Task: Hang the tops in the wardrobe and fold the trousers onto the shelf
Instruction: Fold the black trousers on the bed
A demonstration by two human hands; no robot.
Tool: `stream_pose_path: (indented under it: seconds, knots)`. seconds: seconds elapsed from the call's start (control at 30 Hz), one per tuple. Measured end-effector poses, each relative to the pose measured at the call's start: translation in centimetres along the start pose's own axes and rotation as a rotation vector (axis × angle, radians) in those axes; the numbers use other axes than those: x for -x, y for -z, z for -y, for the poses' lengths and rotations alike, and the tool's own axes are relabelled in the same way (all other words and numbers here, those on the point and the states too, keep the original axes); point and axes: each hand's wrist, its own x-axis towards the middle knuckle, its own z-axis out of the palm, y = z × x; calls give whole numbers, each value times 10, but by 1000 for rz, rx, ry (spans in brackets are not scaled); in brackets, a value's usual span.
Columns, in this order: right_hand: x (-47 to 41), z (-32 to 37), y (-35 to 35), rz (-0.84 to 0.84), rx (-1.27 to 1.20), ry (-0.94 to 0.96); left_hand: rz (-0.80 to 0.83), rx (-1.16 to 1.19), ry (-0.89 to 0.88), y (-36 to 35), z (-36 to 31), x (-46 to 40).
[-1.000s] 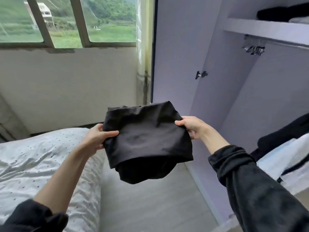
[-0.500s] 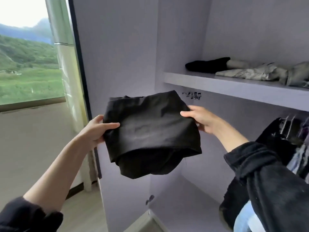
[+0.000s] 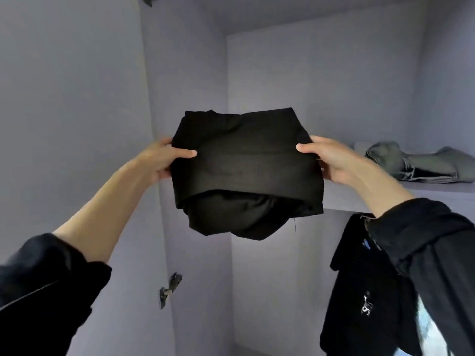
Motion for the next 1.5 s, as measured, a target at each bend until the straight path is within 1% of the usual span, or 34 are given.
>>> stream_pose_path:
  seconds: [0.2, 0.3, 0.4, 0.47, 0.57, 0.63, 0.67, 0.7, 0.77, 0.83, 0.87, 0.93, 0.97, 1.03, 1.13, 1.2, 1.27, 1.3, 1.33, 1.37, 1.4, 1.43, 1.5]
  knots:
    - [-85, 17, 10, -62, 71, 38, 15, -57, -41, -21, -17, -105]
    - [-128, 15, 8, -68, 76, 16, 1, -119, -34, -27, -19, -155]
    - [-171, 10, 3, -59, 59, -61, -14, -187, 17, -31, -24, -200]
    - [-203, 6, 0, -58, 26, -126, -33, -294, 43, -34, -25, -232]
    - [-239, -15, -14, -26, 33, -269, -36, -507, 84, -43, -15, -258]
    - [-264, -36, -28, 9, 49, -357, 8, -691, 91, -52, -5, -267]
    - [-276, -45, -33, 26, 62, -395, 58, -771, 80, -58, -1, -267]
    - [-282, -51, -37, 33, 74, -422, 123, -829, 60, -64, 3, -264]
    - [-294, -54, -38, 35, 105, -430, 259, -873, 12, -75, 14, -254]
    - [-297, -52, -39, 26, 150, -410, 357, -951, -75, -84, 36, -245]
    - [-296, -51, -39, 18, 162, -396, 379, -1027, -148, -89, 48, -243]
    - [-295, -51, -45, 12, 144, -370, 345, -1167, -286, -89, 73, -249]
    - [-296, -52, -49, 15, 139, -364, 323, -1189, -318, -85, 81, -254]
    - [-292, -51, -56, 26, 149, -356, 318, -1183, -337, -75, 85, -263]
    - [-283, -50, -65, 8, 175, -322, 356, -1163, -312, -62, 88, -269]
    - [-274, -49, -68, -33, 276, -237, 344, -1170, -305, -60, 88, -265]
    - [-264, -52, -68, -158, 498, -101, 319, -1157, -275, -64, 84, -258]
    - [-257, -54, -70, -253, 622, 25, 312, -1158, -253, -65, 80, -251]
    - [-247, -54, -73, -310, 705, 188, 308, -1161, -245, -65, 78, -246]
    - [-234, -55, -78, -293, 745, 340, 310, -1158, -246, -66, 77, -239]
    - [-218, -56, -85, -211, 800, 431, 313, -1157, -258, -65, 79, -231]
    - [-207, -58, -92, -105, 889, 452, 316, -1169, -262, -64, 80, -224]
    - [-183, -62, -101, 45, 1069, 310, 326, -1224, -271, -60, 85, -207]
